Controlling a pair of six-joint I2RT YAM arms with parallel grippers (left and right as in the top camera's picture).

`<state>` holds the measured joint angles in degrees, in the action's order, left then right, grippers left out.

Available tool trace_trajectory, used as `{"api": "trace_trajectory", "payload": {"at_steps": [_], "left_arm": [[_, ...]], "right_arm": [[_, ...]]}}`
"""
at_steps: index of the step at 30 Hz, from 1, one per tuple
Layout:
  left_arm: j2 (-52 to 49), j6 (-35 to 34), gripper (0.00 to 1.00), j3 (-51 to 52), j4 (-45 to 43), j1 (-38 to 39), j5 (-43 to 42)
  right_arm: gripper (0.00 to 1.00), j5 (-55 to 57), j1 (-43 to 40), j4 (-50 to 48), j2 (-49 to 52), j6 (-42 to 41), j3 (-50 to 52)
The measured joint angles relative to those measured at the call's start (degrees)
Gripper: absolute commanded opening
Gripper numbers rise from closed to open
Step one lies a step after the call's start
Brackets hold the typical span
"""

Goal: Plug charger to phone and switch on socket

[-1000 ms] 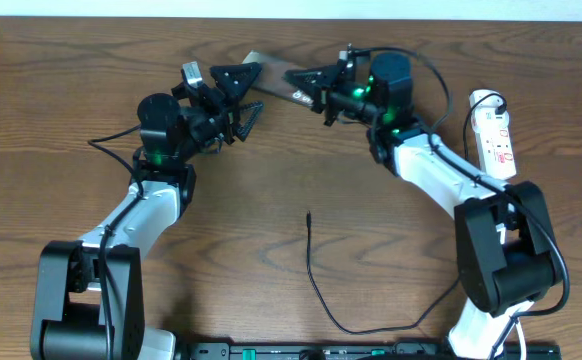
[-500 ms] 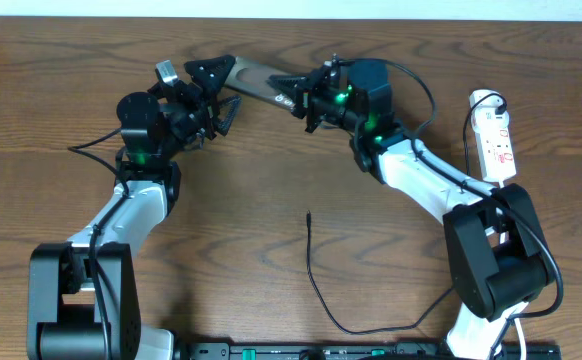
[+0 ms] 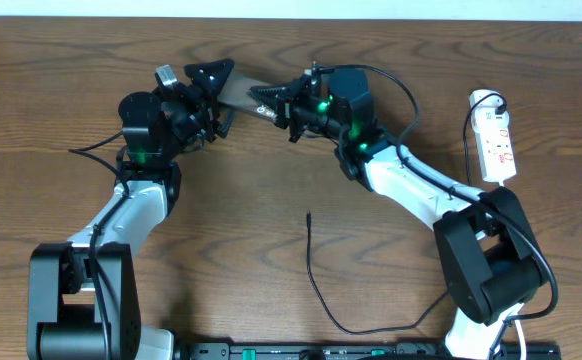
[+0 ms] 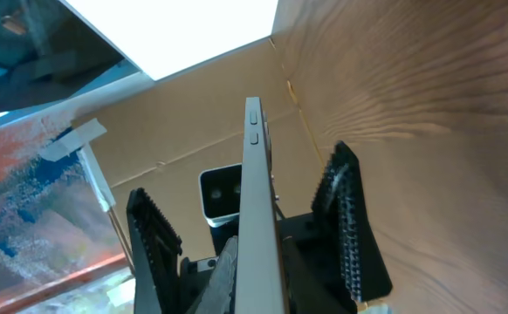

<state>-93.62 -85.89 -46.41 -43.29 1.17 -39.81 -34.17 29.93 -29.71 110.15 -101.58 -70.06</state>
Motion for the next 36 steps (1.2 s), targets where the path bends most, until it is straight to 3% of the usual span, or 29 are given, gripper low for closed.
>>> {"api": "trace_trajectory", "payload": {"at_steps": [15,22,26,31,36], "left_arm": [[0.0,0.1,0.89,0.0,0.0,-1.5,1.0],[0.0,-0.1,0.76,0.0,0.0,-2.3,1.0],[0.0,0.1,0.74,0.0,0.0,-2.3,1.0],[0.0,-0.1,0.56,0.0,0.1,-2.3,1.0],[0.0,-0.2,0.48,0.0,0.2,-2.3,1.0]], "right_arm": [[0.01,0.3,1.2,0.0,0.0,0.0,0.0],[0.01,0.3,1.6,0.0,0.0,0.0,0.0],[0.01,0.9,2.2,0.0,0.0,0.0,0.0],[0.01,1.2,2.3,0.0,0.0,0.0,0.0],[0.01,1.3,2.4,0.0,0.0,0.0,0.0]]}}
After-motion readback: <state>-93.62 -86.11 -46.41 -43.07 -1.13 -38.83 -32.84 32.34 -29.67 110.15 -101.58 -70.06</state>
